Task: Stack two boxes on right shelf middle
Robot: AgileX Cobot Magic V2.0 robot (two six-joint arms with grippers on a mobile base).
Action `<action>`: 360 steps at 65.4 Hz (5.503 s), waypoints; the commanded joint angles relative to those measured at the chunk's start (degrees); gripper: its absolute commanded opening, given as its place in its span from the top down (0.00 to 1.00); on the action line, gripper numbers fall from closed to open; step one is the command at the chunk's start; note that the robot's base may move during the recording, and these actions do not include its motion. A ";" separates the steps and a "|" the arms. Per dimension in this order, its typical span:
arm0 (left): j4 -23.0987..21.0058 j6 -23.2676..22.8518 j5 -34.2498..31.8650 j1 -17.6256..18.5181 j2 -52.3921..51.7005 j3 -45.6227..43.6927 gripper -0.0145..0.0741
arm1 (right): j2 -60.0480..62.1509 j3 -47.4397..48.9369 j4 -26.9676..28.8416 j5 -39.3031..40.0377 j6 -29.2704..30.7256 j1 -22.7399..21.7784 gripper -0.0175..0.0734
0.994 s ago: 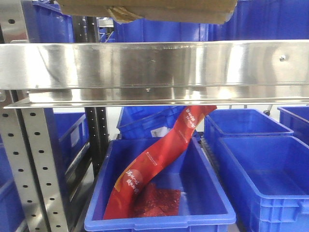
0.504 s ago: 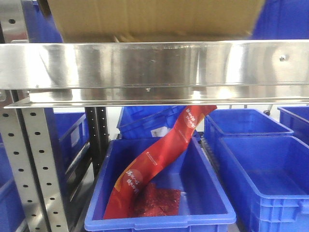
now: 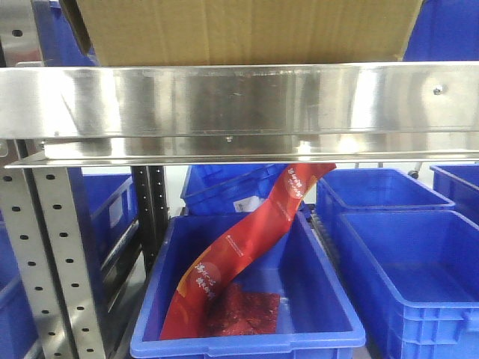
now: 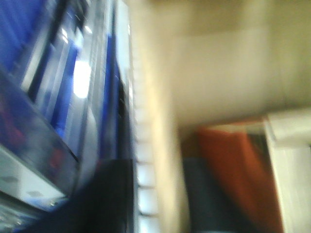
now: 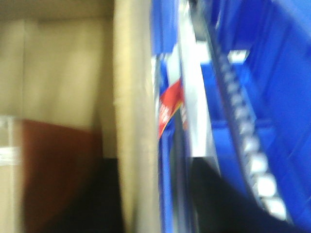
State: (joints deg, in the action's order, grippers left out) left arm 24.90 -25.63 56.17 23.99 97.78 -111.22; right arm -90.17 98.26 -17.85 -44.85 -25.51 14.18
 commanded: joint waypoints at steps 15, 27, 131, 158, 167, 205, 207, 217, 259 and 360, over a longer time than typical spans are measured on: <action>0.54 -1.80 -1.52 -0.33 -0.78 -4.67 0.46 | 0.95 1.22 -1.42 -0.60 -0.07 -0.23 0.49; -0.13 -1.80 3.29 -0.33 -0.97 -6.64 0.69 | 2.42 1.82 -1.42 -4.56 1.74 -0.23 0.72; -9.99 4.02 -44.15 -16.46 -66.28 78.78 0.96 | 60.80 -68.87 26.03 35.32 23.40 -12.41 0.99; -9.99 4.02 -44.26 -16.46 -74.25 78.78 0.96 | 69.85 -68.87 26.03 36.70 23.40 -12.41 0.99; -9.99 4.02 -44.26 -16.46 -74.25 78.78 0.96 | 69.88 -68.87 26.03 36.85 23.40 -12.41 0.99; -9.99 4.02 -44.26 -16.46 -74.25 78.78 0.96 | 83.00 -96.75 18.58 50.60 23.40 -17.26 0.99; -9.99 4.02 -44.26 -16.46 -74.25 78.78 0.96 | 84.37 -98.13 18.58 50.74 23.40 -17.53 0.99; -9.99 4.02 -44.36 -16.46 -74.23 78.78 0.96 | 90.17 -98.26 19.32 44.40 23.40 -17.77 0.99; -9.99 4.02 -44.36 -16.46 -74.47 78.78 0.96 | 90.17 -98.26 19.32 45.76 23.40 -19.48 0.99; -22.97 22.01 -52.66 -24.25 -97.78 111.22 0.96 | 90.17 -98.26 19.32 45.76 23.40 -19.48 0.99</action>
State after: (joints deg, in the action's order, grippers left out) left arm 1.65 -3.06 4.60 -0.12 0.27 0.13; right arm -0.16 -0.02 1.28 0.00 -2.18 -5.07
